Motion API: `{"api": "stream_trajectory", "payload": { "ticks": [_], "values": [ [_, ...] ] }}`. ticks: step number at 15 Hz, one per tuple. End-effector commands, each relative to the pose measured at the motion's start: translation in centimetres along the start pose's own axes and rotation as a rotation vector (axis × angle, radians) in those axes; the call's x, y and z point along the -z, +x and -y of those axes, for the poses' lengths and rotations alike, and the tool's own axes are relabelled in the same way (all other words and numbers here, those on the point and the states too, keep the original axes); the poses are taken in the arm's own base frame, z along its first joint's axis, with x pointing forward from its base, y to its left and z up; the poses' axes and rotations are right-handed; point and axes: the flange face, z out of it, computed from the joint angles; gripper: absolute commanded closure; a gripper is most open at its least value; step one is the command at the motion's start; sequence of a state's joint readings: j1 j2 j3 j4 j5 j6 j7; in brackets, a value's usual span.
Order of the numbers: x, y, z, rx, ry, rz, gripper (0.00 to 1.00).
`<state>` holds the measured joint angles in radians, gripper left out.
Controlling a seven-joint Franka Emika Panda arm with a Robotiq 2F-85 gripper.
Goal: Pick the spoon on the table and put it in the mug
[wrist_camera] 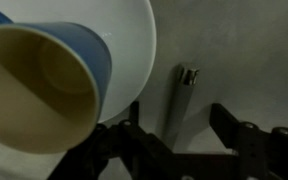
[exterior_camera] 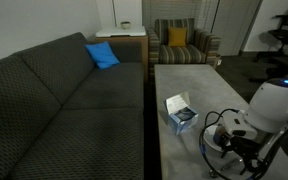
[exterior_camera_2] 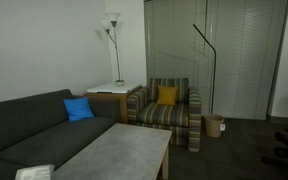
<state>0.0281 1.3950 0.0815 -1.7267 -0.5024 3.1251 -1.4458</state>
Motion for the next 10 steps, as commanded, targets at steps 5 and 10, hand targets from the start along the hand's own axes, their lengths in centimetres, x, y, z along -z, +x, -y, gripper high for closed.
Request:
{"api": "stream_trajectory", "payload": {
  "ticks": [5,10],
  "values": [
    [-1.3,-2.39,2.88,-0.056,0.026,0.008,0.46],
    [-1.27,-2.54,3.16,-0.07,0.03,0.009,0.7]
  ]
}}
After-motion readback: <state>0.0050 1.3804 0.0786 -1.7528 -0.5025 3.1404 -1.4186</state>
